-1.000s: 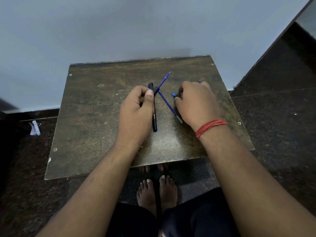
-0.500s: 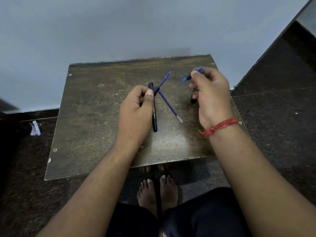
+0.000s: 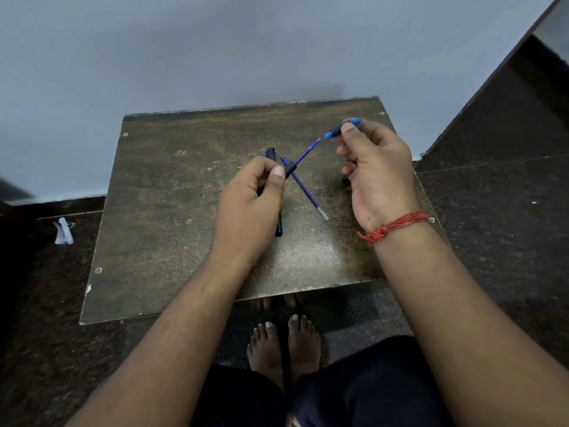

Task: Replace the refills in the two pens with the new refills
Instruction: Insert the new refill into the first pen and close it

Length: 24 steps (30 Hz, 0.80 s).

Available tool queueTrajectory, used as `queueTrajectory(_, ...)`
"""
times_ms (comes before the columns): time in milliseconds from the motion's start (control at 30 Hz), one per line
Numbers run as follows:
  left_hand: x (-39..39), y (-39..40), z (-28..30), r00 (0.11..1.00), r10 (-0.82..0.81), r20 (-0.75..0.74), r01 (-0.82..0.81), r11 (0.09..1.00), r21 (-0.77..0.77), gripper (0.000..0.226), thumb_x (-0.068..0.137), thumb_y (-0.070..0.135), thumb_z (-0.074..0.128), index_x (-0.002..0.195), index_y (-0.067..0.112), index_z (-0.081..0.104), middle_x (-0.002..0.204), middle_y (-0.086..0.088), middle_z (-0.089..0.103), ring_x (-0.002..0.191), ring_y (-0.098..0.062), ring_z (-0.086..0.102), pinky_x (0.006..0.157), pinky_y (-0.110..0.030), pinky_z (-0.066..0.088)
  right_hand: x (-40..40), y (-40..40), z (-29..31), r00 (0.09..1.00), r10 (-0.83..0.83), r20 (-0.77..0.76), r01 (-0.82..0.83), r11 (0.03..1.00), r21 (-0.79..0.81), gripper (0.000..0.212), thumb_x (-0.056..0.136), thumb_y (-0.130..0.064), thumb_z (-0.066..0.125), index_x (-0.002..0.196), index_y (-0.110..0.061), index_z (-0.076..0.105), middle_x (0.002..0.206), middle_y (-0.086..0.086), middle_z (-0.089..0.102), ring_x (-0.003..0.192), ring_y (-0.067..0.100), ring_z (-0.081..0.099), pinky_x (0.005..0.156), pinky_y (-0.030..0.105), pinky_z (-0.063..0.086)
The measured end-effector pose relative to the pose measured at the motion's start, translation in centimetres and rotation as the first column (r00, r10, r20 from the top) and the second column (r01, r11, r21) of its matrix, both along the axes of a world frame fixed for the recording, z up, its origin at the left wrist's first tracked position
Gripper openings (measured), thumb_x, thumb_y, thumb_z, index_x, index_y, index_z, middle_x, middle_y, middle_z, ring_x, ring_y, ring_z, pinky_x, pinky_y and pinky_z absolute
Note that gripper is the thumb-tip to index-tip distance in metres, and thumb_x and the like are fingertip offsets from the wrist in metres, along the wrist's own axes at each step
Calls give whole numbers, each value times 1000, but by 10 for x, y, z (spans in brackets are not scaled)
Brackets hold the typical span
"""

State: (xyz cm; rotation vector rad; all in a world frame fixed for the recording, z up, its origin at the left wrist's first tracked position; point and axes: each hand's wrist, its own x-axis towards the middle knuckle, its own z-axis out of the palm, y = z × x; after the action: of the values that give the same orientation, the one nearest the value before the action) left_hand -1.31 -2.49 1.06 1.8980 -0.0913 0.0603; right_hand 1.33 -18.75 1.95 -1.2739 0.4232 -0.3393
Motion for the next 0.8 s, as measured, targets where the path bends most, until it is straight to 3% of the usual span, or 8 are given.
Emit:
queueTrajectory(200,-1,0,1,1000,-18,4,18,1000,-2,22,102,25,50,83,22,59,64,-1,53,56,-7,45,51,-21,39,-1,3,-1,997,75,-2,-75,993,-94,4,90,-16,68,92,-20,70,84,-4,73,70,7,60,57,24,41)
queueTrajectory(467,-1,1,4,1000,-5,6,5,1000,23,24,102,26,50,80,27,58,64,0,54,55,-6,46,51,-22,39,-2,3,1,989,147,-21,-148,983,-111,8,89,-15,66,90,-20,72,83,-4,74,71,7,61,57,25,41)
queueTrajectory(633,-1,0,3,1000,-6,17,6,1000,19,22,102,26,50,84,20,59,64,1,53,57,-8,45,54,-28,40,-7,15,2,965,260,-31,-260,940,-222,10,87,-12,68,92,-19,74,81,-6,72,74,9,61,60,24,43)
queueTrajectory(800,1,2,1,1000,21,8,-21,1000,-14,22,102,25,49,83,18,59,62,1,50,55,-9,44,53,-29,39,-7,20,3,940,336,-56,-340,924,-177,9,91,-7,65,93,-13,72,79,-6,70,71,6,62,58,24,42)
